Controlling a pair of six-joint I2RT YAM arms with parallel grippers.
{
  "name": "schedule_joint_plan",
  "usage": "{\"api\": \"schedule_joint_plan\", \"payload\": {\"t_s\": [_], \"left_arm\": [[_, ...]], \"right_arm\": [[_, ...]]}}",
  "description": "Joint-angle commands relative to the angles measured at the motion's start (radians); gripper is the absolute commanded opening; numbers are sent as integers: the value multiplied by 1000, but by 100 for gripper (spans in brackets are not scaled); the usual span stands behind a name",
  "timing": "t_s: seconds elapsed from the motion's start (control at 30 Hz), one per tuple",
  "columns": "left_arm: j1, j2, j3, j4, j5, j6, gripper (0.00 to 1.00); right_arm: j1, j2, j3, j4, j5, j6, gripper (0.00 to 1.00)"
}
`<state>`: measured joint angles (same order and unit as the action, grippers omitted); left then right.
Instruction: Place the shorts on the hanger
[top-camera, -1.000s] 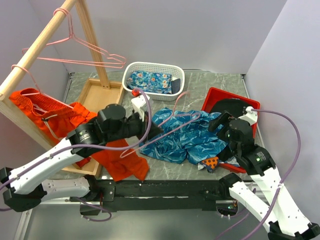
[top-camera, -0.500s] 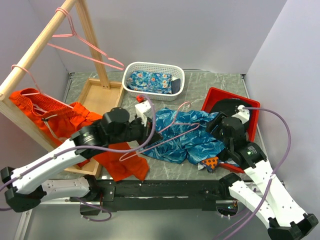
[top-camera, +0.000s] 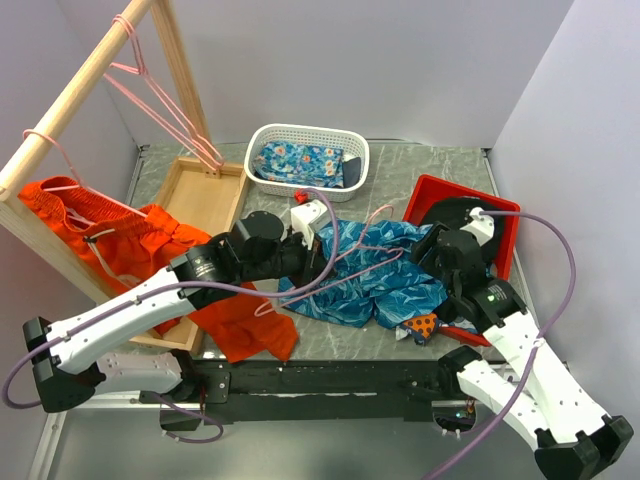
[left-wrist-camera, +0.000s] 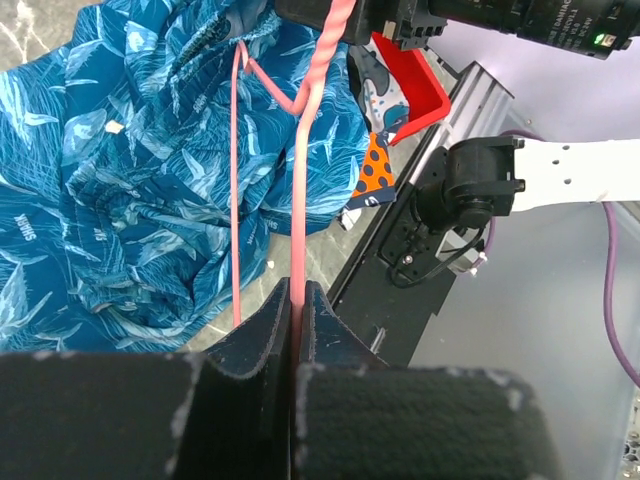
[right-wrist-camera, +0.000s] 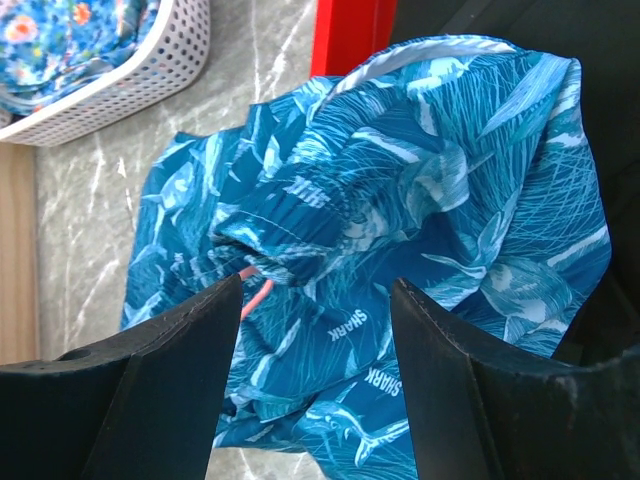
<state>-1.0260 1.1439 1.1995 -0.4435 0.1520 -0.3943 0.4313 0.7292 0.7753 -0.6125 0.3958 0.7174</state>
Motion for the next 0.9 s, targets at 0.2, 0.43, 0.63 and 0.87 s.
{"api": "schedule_joint_plan", "payload": {"t_s": [0.2,0.43,0.63,0.87], "left_arm": [[1,-7,103,16,-38,57,1],[1,33,101,25,-11,77,1],[1,66,72,68,-26,91,1],[1,100,77,146,-46,130,1]], "right_arm": [[-5,7,-16,40,55,7,68],[-5,10,-11,43,51,8,68],[-5,22,19,30,60,19,69],[-5,36,36,13,81,33,69]]}}
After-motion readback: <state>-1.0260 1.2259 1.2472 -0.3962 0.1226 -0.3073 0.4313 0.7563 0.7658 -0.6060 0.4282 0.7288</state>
